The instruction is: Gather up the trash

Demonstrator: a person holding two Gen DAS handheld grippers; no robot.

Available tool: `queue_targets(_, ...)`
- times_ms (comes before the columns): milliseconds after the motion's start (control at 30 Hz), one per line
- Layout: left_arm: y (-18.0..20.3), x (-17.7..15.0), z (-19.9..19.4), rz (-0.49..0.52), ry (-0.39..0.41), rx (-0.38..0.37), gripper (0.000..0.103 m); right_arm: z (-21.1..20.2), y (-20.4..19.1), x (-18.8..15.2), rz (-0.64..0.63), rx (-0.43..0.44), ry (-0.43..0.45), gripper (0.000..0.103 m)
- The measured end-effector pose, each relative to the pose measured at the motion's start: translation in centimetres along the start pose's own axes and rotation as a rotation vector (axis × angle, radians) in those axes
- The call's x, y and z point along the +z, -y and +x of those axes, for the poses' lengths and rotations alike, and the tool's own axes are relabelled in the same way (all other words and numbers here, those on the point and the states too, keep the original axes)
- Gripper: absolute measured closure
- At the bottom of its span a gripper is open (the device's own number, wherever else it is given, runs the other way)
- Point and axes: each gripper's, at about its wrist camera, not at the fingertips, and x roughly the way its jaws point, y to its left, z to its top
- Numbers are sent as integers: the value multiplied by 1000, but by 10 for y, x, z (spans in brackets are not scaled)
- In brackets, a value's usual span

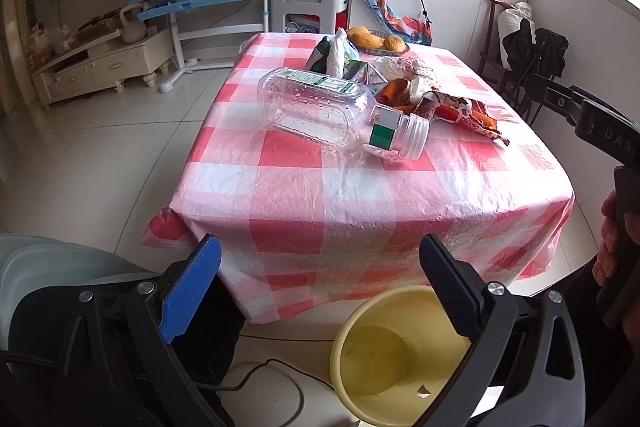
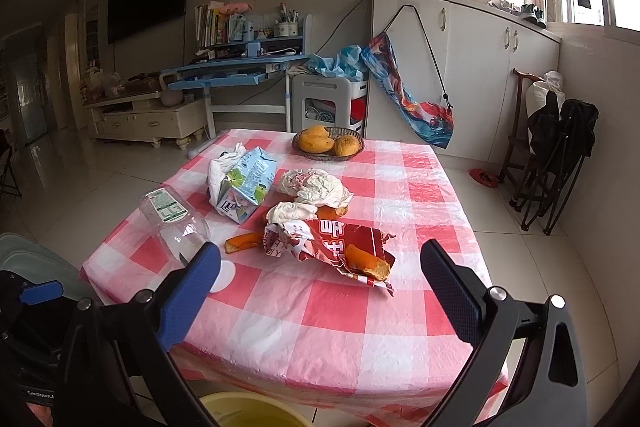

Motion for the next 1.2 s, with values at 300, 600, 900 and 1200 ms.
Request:
queue_targets(300, -2, 0, 2, -9, -9, -4, 7, 1, -1, -2, -9, 1, 12, 7)
queue_targets(600, -1, -1, 3, -8, -11, -3, 7, 1, -2, -4, -14, 3, 24, 7)
queue_targets(900, -1, -1, 3, -7, -11, -2, 7, 0, -4, -5, -18, 4, 37, 7)
queue_targets(1200, -2, -1, 3, -8, -11, -2, 7, 1, -6, -5, -26, 2, 18, 7)
